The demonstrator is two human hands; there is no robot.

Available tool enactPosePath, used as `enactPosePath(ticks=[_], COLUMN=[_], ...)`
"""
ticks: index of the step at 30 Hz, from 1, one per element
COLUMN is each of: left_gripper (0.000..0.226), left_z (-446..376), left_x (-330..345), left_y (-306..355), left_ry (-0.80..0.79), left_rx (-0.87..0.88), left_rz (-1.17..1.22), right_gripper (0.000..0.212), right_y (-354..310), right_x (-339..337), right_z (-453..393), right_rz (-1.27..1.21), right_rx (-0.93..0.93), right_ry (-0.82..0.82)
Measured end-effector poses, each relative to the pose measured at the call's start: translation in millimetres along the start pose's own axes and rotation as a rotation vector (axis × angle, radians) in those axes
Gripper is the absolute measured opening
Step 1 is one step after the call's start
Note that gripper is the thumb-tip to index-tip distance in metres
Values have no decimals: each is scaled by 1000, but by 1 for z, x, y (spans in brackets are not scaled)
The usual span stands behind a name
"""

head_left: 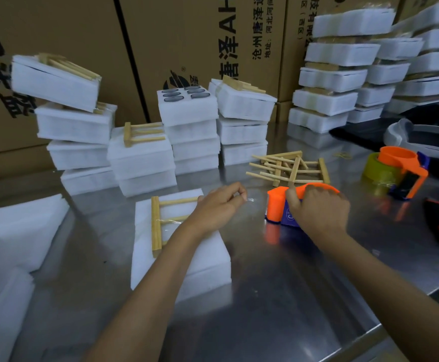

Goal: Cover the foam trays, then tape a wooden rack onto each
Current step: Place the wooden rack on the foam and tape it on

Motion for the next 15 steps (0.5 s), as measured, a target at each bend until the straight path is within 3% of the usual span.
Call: enactPosePath(ticks=[3,5,7,9,11,15], left_gripper=[13,15,12,10,14,21], left_z=[0,0,1,2,2,-1], left_x=[-1,-2,-5,-6,-6,-3], left_y=[1,1,4,8,9,2], left_ry=[10,-8,-23,-29,-45,-30], left_rx=[27,18,-5,-22,-35,-48], left_rz=[-30,26,118,160,165,135], right_gripper=[42,30,28,39,51,48], right_y=[-2,-13,-30,-47,-56,-56], right_x=[-11,-28,-39,-44,-41,-34], right_z=[3,6,14,25,32,34], right_rz=[-113,-279,-592,-879,-1010,-1006], right_rx=[-9,-151,-228,-137,-32,1], right_ry=[150,260,147,-130,-318,-290])
Point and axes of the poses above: each hand's wrist, its own z-axis away from the middle knuckle, its own x-axis out of the palm, y = z × x, the point moved 1 cm from there along -z, towards the middle knuckle, and after that the axes turned 8 degrees about y, right-handed, at the moved point
